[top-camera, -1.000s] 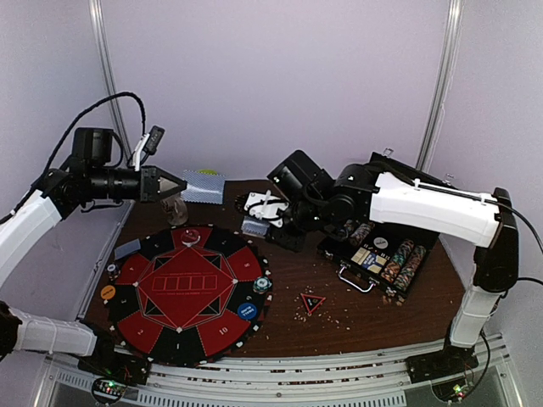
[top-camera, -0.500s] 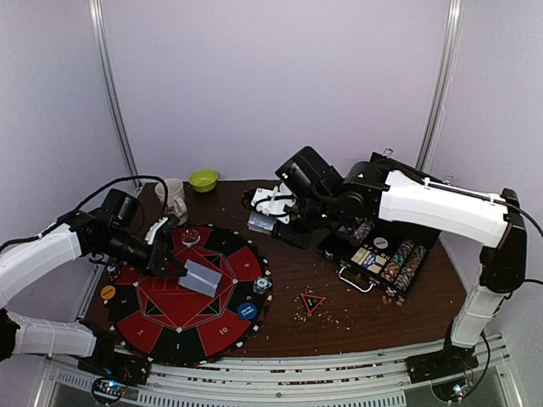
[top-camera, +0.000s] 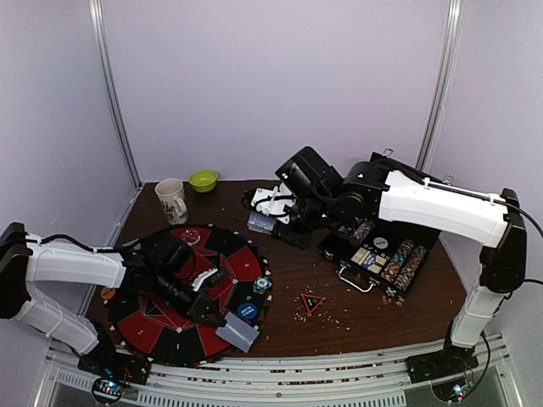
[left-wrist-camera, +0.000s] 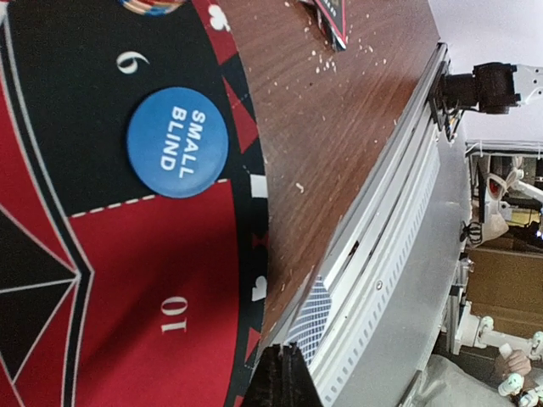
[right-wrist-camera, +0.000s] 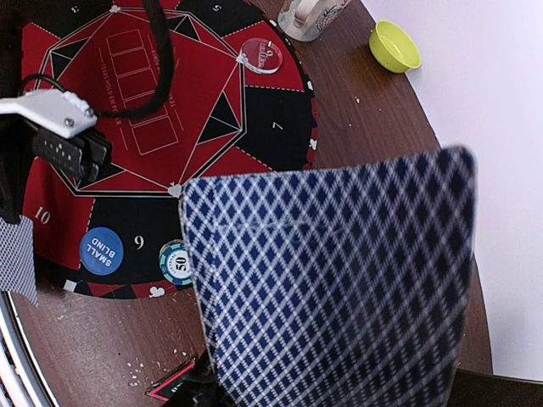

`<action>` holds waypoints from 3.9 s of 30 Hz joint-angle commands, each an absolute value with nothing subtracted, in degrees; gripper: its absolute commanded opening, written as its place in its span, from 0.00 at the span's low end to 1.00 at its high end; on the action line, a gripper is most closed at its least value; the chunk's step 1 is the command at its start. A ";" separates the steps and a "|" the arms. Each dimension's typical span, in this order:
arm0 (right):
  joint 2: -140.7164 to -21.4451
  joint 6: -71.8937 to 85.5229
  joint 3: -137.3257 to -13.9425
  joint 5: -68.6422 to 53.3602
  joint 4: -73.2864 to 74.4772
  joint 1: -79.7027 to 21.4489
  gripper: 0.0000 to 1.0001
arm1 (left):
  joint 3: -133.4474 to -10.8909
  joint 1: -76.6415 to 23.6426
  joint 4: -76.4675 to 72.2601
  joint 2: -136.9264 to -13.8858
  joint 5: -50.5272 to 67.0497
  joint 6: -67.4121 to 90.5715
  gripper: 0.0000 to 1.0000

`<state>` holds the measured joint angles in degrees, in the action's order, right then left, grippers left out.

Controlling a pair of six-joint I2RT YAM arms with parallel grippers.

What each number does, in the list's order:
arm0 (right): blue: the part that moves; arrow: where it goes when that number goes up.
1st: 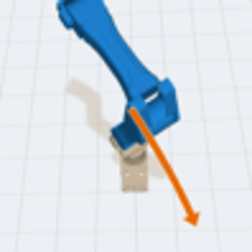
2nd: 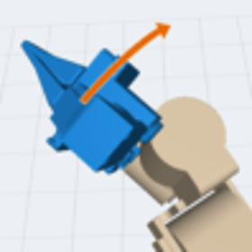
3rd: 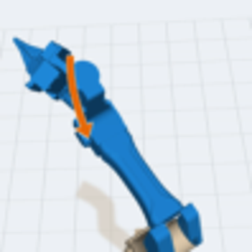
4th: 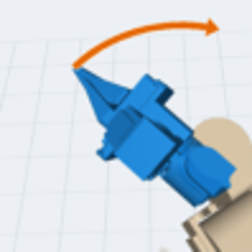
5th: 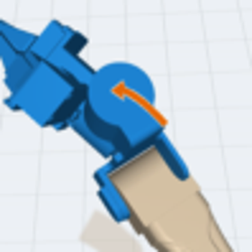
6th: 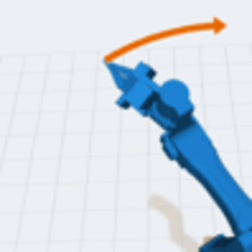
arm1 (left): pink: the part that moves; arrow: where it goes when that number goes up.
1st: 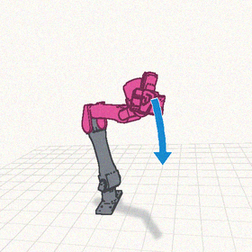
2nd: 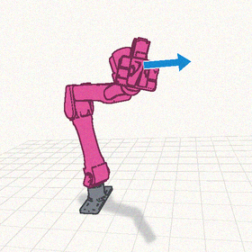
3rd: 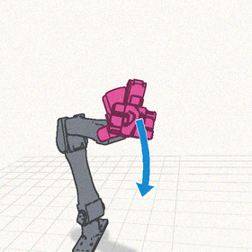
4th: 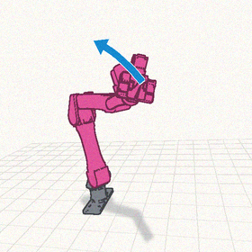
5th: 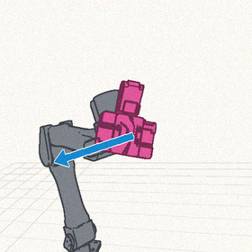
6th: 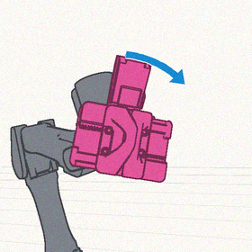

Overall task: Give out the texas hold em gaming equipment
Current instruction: Distribute the poker card in the small blind area, then pass from the right arm to the left, then pass from the left arm to the right

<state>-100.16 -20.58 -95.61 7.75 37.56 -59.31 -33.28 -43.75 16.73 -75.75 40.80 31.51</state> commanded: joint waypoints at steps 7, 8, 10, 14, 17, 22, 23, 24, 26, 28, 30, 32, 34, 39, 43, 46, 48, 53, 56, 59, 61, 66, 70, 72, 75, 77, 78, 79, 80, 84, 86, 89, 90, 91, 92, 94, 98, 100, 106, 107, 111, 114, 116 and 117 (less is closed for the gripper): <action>-97.75 -19.75 -95.46 8.88 37.55 -58.96 0.38 | -31.94 -45.26 6.87 -82.92 37.48 33.10 0.00; -97.67 -19.84 -95.37 8.86 37.39 -59.00 0.38 | -31.88 -45.26 7.23 -83.09 36.90 32.94 0.00; -97.76 -19.87 -95.35 8.87 37.42 -59.01 0.38 | -32.51 -45.27 9.01 -84.11 36.53 31.79 0.00; -98.17 -19.86 -95.62 8.78 37.35 -58.97 0.38 | -34.38 -45.27 13.21 -85.09 35.03 28.83 0.00; -98.23 -19.87 -95.71 8.70 37.41 -58.95 0.37 | -36.17 -45.27 16.79 -86.12 33.01 26.06 0.00; -98.11 -19.86 -95.63 8.78 37.48 -59.01 0.38 | -37.40 -45.27 17.75 -86.86 32.56 25.96 0.08; -98.08 -19.87 -95.62 8.79 37.46 -58.97 0.38 | -37.77 -45.26 17.78 -86.65 32.33 26.03 0.15; -98.01 -19.91 -95.54 8.79 37.48 -58.96 0.38 | -38.17 -45.33 18.08 -86.34 32.01 25.95 0.21; -98.00 -19.98 -95.54 8.79 37.51 -58.93 0.38 | -39.37 -45.30 19.54 -85.74 31.28 25.25 0.34; -98.00 -20.06 -95.58 8.77 37.55 -58.93 0.37 | -41.04 -45.22 22.49 -84.93 29.67 23.98 0.45; -97.83 -20.03 -95.59 8.74 37.48 -58.98 0.38 | -42.97 -45.18 25.02 -83.13 28.00 22.69 0.59; -97.72 -20.11 -95.59 8.50 37.42 -59.00 0.38 | -45.70 -45.19 27.04 -80.24 26.07 21.42 0.72; -97.67 -20.21 -95.54 8.02 37.33 -59.02 0.38 | -49.89 -45.11 27.63 -77.14 23.84 20.70 0.86; -98.06 -20.15 -95.90 7.28 37.39 -58.98 0.37 | -54.86 -42.39 17.57 -69.36 23.99 22.74 0.98; -98.29 -20.04 -96.28 6.26 37.28 -58.99 0.37 | -54.43 -40.87 4.32 -66.56 26.90 25.62 0.98; -98.51 -20.04 -96.56 5.89 37.40 -59.02 0.37 | -56.49 -40.41 1.80 -69.21 27.89 25.93 0.98; -98.50 -19.97 -96.54 5.80 37.61 -59.08 0.37 | -58.29 -39.32 3.42 -72.00 28.53 26.78 0.98; -98.29 -19.95 -96.15 5.11 37.39 -59.22 0.37 | -60.58 -37.40 1.28 -78.49 34.97 27.70 0.98; -98.58 -19.96 -96.47 4.78 37.44 -59.32 0.37 | -61.80 -37.41 1.13 -81.04 36.42 25.54 0.98; -99.13 -19.95 -96.70 4.40 37.57 -59.52 0.37 | -63.15 -37.42 0.15 -82.68 37.13 25.13 0.98; -99.30 -19.99 -96.84 4.32 37.64 -59.63 0.37 | -63.69 -37.41 -0.79 -83.86 38.92 25.61 0.98; -99.51 -20.10 -97.16 4.22 37.61 -59.77 0.37 | -64.07 -37.42 -1.78 -85.91 41.50 26.11 0.91; -99.65 -20.23 -97.27 4.22 37.45 -59.89 0.37 | -64.84 -37.59 -1.60 -87.53 44.02 26.15 0.76; -99.73 -20.26 -97.38 4.17 37.43 -59.94 0.37 | -65.11 -37.64 -1.16 -88.00 44.43 26.02 0.68; -100.01 -20.39 -97.62 4.15 37.53 -60.07 0.37 | -65.21 -37.80 -1.80 -88.39 45.28 26.54 0.57; -100.23 -20.48 -97.69 4.06 37.54 -60.20 0.37 | -65.35 -38.11 -2.46 -88.66 46.33 26.85 0.49; -100.26 -20.56 -97.73 4.09 37.61 -60.20 0.37 | -65.46 -38.41 -2.54 -88.80 46.96 26.90 0.44; -100.23 -20.56 -97.73 4.17 37.55 -60.23 0.37 | -65.48 -38.58 -2.69 -88.84 47.73 26.80 0.41; -100.34 -20.61 -97.73 4.28 37.54 -60.22 0.37 | -65.48 -38.79 -2.80 -88.86 48.44 26.78 0.34; -100.13 -20.78 -97.69 4.76 37.43 -60.21 0.37 | -65.02 -38.96 -2.82 -88.06 49.80 26.50 0.04; -99.97 -20.83 -97.67 5.12 37.42 -60.21 0.37 | -64.60 -38.97 -2.98 -87.52 49.89 26.70 0.00; -99.83 -20.91 -97.30 5.37 37.19 -60.28 0.37 | -63.64 -38.95 -4.32 -86.74 50.00 28.11 0.00; -99.76 -20.99 -97.11 5.48 37.14 -60.25 0.39 | -63.12 -38.98 -5.10 -86.54 49.89 29.23 0.00; -99.69 -21.11 -96.81 5.84 36.73 -60.22 0.44 | -62.66 -38.94 -5.93 -86.23 49.69 30.80 0.00; -99.60 -21.36 -96.32 6.40 36.10 -60.21 0.55 | -62.26 -39.01 -6.62 -86.06 49.40 31.96 0.00; -99.17 -22.21 -95.21 7.86 34.82 -60.29 0.77 | -61.57 -38.98 -7.68 -85.79 48.63 34.24 0.00; -99.57 -23.83 -94.07 11.65 31.86 -60.68 1.00 | -61.57 -38.94 -7.56 -85.47 46.84 37.16 0.00; -99.47 -25.37 -92.99 12.85 30.08 -60.90 1.00 | -61.38 -38.96 -7.61 -85.21 46.55 37.96 0.00; -99.85 -28.51 -92.07 13.27 28.34 -61.39 1.00 | -61.36 -38.99 -6.60 -84.82 46.27 38.27 0.00; -100.00 -28.56 -92.13 13.08 28.50 -61.35 0.98 | -61.39 -38.96 -6.45 -84.88 46.62 38.30 0.00; -99.81 -28.35 -92.05 13.05 29.05 -61.43 0.91 | -61.14 -38.98 -5.42 -85.25 47.19 38.11 0.00; -99.42 -28.30 -91.62 13.15 29.27 -61.35 0.83 | -60.82 -38.99 -5.20 -85.34 47.33 38.06 0.00; -99.21 -28.22 -91.45 13.40 29.44 -61.41 0.71 | -60.92 -38.95 -5.21 -85.40 47.73 38.05 0.00; -99.23 -28.17 -91.46 13.48 29.40 -61.39 0.68 | -60.98 -38.95 -5.14 -85.47 47.91 38.06 0.00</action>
<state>-100.01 -28.18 -91.94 11.44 30.00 -61.54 -61.49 -38.76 -4.29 -86.67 45.89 37.87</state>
